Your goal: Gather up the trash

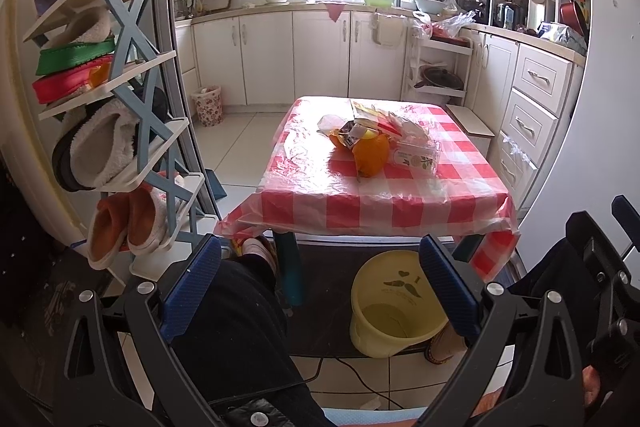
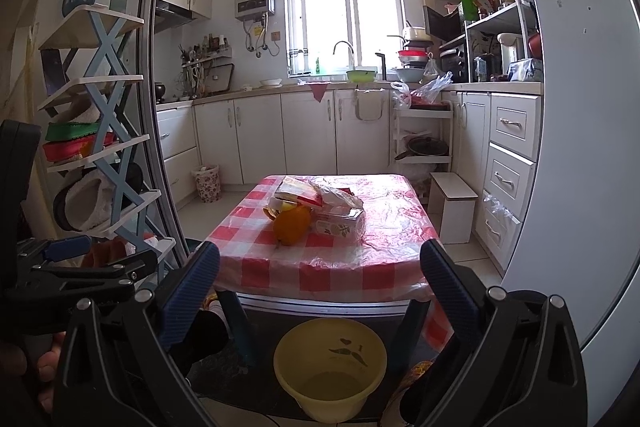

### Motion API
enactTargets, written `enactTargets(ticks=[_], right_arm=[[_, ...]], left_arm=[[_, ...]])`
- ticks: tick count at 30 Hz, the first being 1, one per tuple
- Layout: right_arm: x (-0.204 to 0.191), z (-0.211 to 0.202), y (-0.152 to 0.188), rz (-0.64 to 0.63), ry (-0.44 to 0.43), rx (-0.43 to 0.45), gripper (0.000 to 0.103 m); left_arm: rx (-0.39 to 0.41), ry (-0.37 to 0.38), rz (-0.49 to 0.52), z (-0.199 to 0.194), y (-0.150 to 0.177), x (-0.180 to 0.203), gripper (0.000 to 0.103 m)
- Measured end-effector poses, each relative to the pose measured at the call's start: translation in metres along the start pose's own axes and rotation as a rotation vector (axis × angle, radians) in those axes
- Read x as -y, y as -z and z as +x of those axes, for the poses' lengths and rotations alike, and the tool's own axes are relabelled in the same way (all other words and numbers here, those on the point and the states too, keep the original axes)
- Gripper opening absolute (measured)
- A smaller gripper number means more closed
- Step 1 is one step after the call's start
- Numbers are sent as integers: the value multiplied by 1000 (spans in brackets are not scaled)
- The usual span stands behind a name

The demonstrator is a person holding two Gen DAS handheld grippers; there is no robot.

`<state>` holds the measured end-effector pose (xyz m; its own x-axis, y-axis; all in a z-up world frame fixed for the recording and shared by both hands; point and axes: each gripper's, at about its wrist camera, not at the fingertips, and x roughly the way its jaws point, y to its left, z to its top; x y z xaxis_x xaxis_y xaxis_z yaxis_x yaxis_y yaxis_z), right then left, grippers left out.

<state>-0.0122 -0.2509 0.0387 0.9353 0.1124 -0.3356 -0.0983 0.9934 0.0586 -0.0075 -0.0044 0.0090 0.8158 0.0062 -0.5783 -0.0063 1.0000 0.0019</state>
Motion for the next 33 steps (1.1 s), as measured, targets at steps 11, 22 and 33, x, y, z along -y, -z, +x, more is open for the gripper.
enactTargets(ticks=[11,22,33], right_arm=[[7,33,-9,-14,-24,-2,96],[42,164,-38,44,-120,-163,96],[47,336,-63,-19,-170,-364,96]], left_arm=[[-23,-14,-35,26,-9,-11,95],[-93,-49,-74,91,-29,-26,95],[-118,-39,-104,157,-68,-20,95]])
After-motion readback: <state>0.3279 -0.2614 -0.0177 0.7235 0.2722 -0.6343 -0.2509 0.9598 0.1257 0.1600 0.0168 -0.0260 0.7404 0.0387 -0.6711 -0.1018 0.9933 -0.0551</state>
